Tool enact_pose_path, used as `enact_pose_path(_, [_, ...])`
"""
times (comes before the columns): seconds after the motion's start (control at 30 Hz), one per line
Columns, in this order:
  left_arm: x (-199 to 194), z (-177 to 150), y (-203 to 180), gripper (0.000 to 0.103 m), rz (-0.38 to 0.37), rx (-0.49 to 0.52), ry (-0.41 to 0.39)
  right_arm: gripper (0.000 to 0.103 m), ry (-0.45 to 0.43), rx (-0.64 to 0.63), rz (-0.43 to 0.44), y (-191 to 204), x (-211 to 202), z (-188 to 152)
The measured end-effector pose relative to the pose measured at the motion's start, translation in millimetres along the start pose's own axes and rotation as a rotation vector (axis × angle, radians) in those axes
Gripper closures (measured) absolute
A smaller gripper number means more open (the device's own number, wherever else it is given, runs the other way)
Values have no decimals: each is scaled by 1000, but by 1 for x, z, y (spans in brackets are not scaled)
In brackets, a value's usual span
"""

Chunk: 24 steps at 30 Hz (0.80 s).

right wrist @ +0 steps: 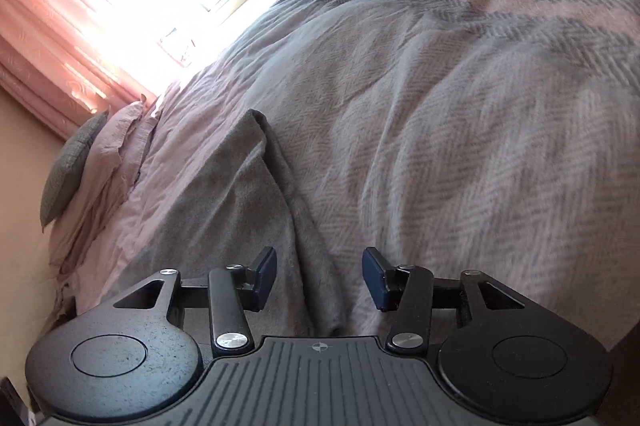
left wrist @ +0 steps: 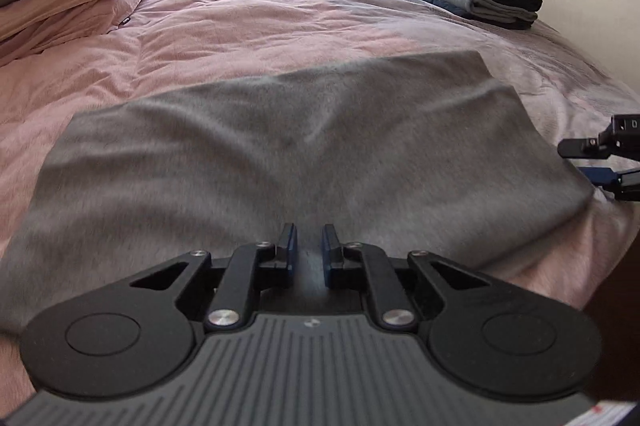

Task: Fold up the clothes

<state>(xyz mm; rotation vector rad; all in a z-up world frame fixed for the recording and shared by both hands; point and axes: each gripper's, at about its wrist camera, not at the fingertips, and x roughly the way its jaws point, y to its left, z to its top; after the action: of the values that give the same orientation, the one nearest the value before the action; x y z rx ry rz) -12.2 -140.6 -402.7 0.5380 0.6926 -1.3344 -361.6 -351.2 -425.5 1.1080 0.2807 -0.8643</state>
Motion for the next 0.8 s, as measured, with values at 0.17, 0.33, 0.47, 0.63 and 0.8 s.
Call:
enact_pose_path(0.17, [-26,1,19,92,-65,-88,9,41,25,-24,8,4,2,-1])
enact_pose_path(0.33, [-31,15,53,91,13,-134,-53,41,88,-181,65,9,44,18])
enact_pose_path(0.47, [-28,17,88,91,32,-201,-50,51,136,-164,151,5,53,25])
enact_pose_path(0.63, [-22,3,123,91,-16,-309,-25,77,118,-76,201,-12,45,8])
enact_pose_path(0.8, [-23,1,127,91,-33,-305,-37,93,113,-49,64,17,42,10])
